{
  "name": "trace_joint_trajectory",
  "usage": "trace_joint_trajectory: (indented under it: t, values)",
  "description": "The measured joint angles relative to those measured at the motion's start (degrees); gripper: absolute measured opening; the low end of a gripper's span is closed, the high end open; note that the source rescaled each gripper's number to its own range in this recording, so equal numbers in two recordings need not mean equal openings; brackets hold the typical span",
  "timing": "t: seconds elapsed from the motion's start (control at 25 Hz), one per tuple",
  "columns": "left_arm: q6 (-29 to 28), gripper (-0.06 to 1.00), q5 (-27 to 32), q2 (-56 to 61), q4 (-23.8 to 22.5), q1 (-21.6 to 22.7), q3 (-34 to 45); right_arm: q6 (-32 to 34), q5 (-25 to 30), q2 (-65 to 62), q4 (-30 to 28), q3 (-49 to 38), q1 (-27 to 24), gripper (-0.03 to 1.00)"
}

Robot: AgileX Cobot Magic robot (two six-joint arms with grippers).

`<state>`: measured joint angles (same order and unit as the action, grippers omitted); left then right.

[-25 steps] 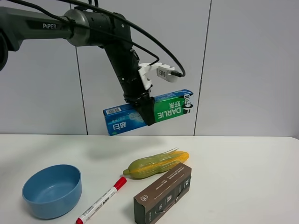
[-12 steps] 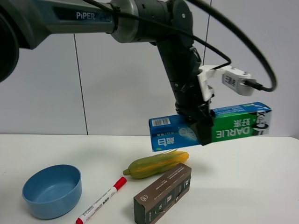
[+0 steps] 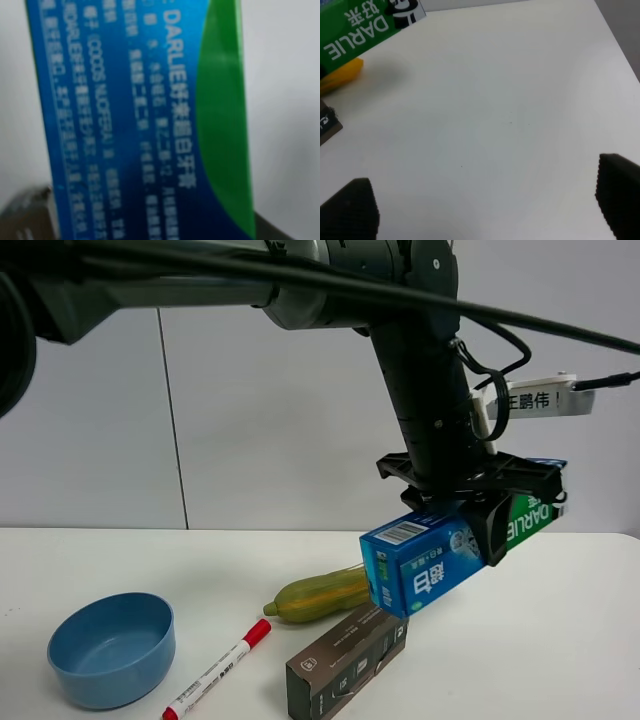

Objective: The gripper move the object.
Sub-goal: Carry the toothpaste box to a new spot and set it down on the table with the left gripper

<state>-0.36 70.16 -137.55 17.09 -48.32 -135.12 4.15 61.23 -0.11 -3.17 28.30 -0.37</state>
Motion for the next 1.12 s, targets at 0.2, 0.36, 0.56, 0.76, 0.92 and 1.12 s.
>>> trace_joint_trajectory:
  t: [0.2,0.36,0.56,0.76,0.92,1.12]
  values:
    - [-11.87,0.01,0.3,0.0,-0.28,0.95,0.0,0.0,0.0,0.0,0.0,0.0,0.0,1.0]
    - [-15.41,0.01,0.54,-1.1,-0.21,1.41,0.0,0.0,0.0,0.0,0.0,0.0,0.0,1.0]
    - [-16.44,0.01,0.66,-3.84,-0.15,1.41,0.0,0.0,0.0,0.0,0.0,0.0,0.0,1.0]
    - [-17.14,0.01,0.48,-5.69,-0.42,0.44,0.0,0.0,0.0,0.0,0.0,0.0,0.0,1.0]
    - [-18.08,0.01,-2.04,-7.25,-0.32,-0.09,0.0,0.0,0.0,0.0,0.0,0.0,0.0,1.0]
    - [-18.81,0.01,-5.35,-9.64,-0.76,-0.09,0.0,0.0,0.0,0.0,0.0,0.0,0.0,1.0]
